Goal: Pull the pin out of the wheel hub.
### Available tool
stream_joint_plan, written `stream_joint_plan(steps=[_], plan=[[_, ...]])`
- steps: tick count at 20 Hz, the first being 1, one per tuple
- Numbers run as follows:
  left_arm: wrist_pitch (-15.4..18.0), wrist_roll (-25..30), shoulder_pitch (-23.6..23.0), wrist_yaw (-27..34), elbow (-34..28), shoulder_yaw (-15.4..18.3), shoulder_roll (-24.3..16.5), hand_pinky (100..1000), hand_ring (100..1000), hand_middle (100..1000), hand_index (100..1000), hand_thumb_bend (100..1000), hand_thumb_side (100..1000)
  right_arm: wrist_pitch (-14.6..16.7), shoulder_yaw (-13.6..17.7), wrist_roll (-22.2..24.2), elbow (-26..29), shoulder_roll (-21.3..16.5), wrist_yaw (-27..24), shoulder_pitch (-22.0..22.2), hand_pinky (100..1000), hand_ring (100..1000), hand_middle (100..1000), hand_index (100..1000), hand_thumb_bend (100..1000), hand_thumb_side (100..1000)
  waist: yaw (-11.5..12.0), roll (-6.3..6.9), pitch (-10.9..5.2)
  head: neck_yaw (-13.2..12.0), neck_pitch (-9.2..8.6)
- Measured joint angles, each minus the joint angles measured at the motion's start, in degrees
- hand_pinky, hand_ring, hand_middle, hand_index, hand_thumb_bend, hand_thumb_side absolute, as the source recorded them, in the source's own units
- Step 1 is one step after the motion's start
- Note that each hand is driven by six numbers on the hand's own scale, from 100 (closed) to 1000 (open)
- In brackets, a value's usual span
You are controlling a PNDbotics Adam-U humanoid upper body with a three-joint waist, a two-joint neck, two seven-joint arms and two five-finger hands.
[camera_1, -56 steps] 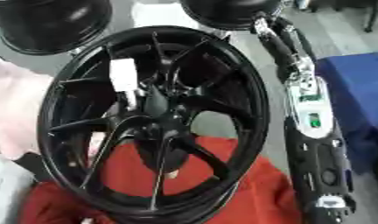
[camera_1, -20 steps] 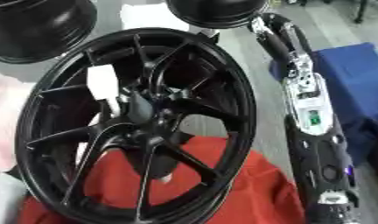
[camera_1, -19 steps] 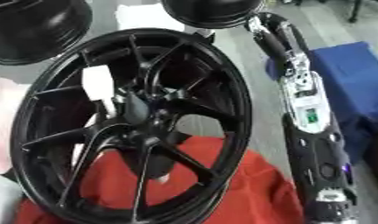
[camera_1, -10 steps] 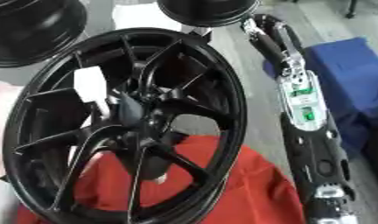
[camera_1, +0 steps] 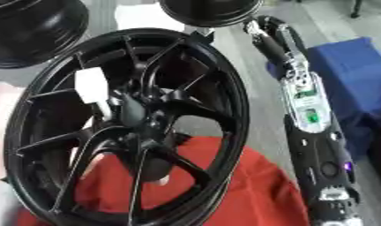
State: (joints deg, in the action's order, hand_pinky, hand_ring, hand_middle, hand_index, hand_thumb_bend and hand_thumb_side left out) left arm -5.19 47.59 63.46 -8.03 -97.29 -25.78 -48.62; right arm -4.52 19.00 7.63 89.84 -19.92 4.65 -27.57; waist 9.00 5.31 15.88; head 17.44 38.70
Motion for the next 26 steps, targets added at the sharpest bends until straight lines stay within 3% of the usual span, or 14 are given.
stream_joint_plan(steps=[6,15,26], plan=[[-1.7,2.2,2.8,-0.1,3.8,-3.5,4.7,774,731,717,812,557,681,0.0,-0.3,0.3,0.0,0.1,0.1,0.2,943,798,629,676,100,584,-0.2,0.0,-0.04,-0.8,-0.06],[-2.0,3.5,6.4,-2.1,11.0,-5.8,11.9,776,737,728,824,574,670,-0.1,-0.7,0.9,-0.2,0.8,0.1,0.1,944,799,629,677,100,586,-0.9,0.0,-0.06,-1.7,-0.03],[-5.1,4.3,6.7,-2.9,16.9,-7.3,16.5,803,780,774,859,716,576,-0.1,-1.1,1.5,-0.3,1.6,0.2,-0.5,945,799,629,677,100,585,-2.3,0.16,-0.06,-2.8,0.48]])
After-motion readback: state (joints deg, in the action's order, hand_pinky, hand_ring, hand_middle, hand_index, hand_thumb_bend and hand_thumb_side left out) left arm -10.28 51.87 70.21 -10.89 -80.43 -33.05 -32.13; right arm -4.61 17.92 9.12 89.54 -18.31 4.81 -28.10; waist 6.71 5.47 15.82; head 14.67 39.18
